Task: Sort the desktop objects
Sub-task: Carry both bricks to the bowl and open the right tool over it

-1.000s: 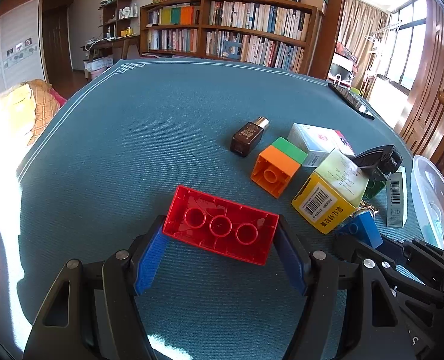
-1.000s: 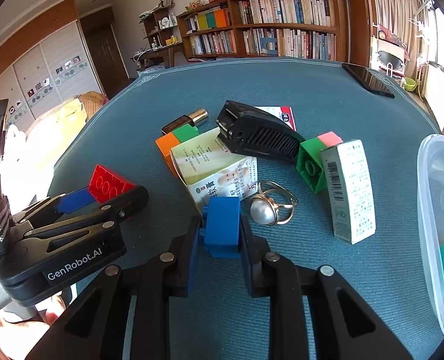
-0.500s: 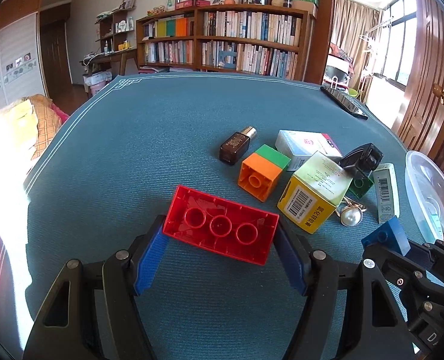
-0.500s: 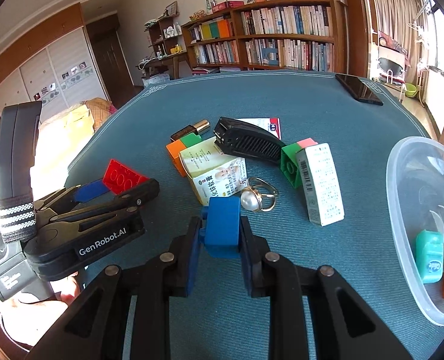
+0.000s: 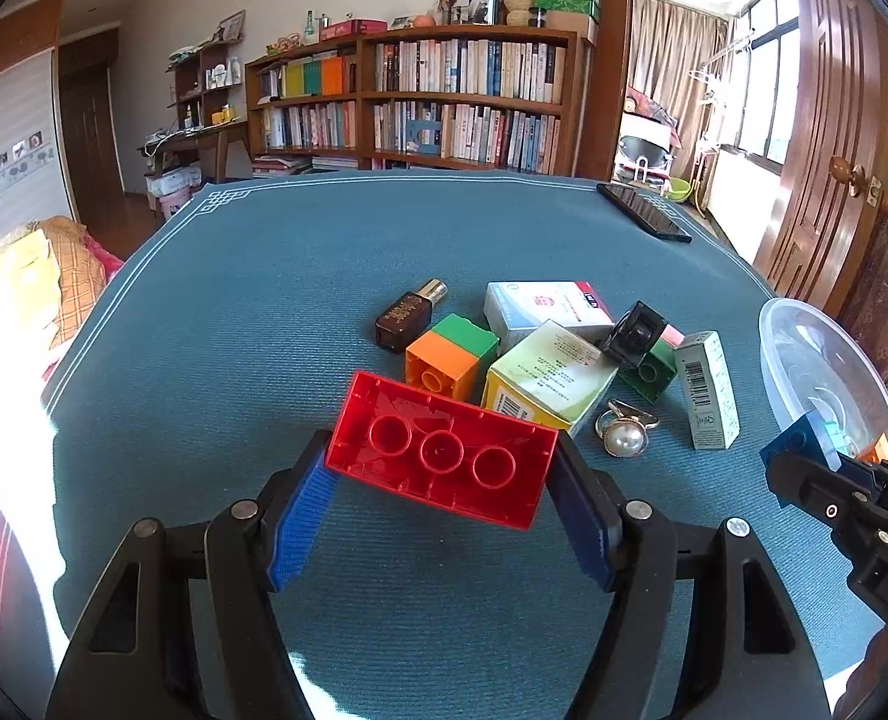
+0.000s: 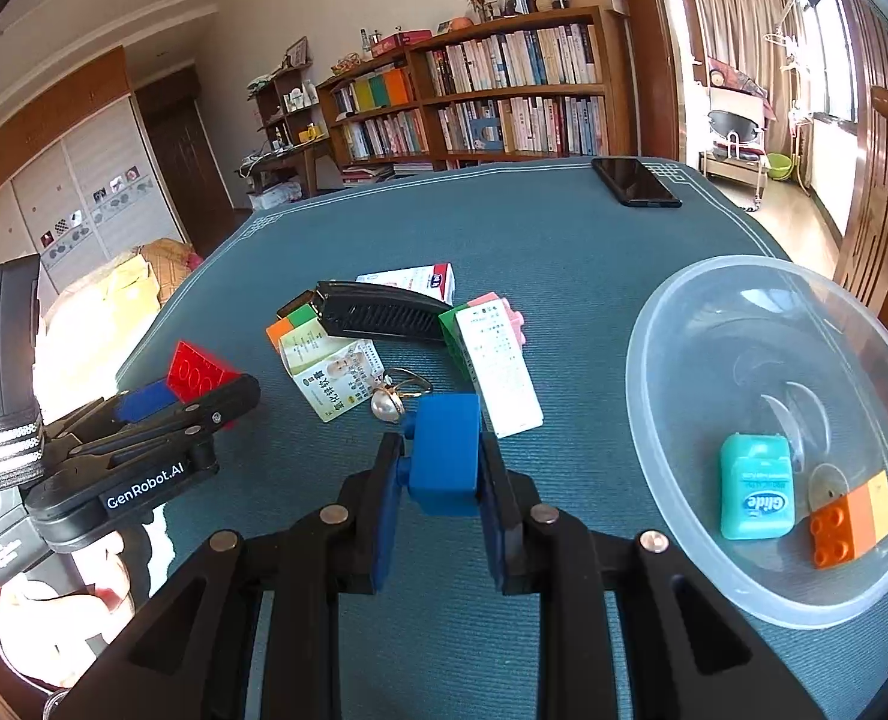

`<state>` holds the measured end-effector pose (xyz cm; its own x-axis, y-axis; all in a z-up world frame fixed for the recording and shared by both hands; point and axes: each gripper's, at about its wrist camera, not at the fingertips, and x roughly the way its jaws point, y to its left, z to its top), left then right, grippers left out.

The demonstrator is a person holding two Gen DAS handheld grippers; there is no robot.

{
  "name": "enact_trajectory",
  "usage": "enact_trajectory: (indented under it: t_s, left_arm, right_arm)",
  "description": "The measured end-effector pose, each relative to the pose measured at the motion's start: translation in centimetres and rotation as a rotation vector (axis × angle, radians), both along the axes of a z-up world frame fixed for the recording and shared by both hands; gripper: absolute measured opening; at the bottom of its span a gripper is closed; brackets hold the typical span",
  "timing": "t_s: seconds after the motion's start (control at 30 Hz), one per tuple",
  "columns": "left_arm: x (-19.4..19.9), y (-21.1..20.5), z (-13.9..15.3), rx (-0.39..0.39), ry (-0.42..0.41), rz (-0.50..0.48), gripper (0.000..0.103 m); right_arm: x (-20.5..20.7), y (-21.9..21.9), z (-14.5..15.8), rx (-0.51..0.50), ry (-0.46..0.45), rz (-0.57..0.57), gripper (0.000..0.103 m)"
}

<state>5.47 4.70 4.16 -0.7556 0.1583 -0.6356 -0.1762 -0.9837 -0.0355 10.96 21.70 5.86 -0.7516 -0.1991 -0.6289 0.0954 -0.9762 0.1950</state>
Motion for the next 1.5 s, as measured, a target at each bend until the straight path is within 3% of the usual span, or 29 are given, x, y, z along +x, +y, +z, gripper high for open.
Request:
enact_trajectory:
  t_s: [0.57, 0.87, 1.5]
  left_arm:
    - [1.5, 7.1, 1.9, -0.004, 0.03, -0.151, 0.072]
    - [1.8, 11.5, 2.8, 0.015, 0.044, -0.255, 0.072]
    - [0.6, 19.0, 3.8, 0.018, 0.047, -0.408, 0.072]
  right_arm:
    - [2.2, 9.4, 1.8, 0.006, 0.079, -0.243, 0.027]
    - [2.2, 15.0, 1.5, 0.011, 0.062, -0.4, 0.027]
    - [2.2, 18.7, 0.6, -0.004, 0.033, -0.496, 0.027]
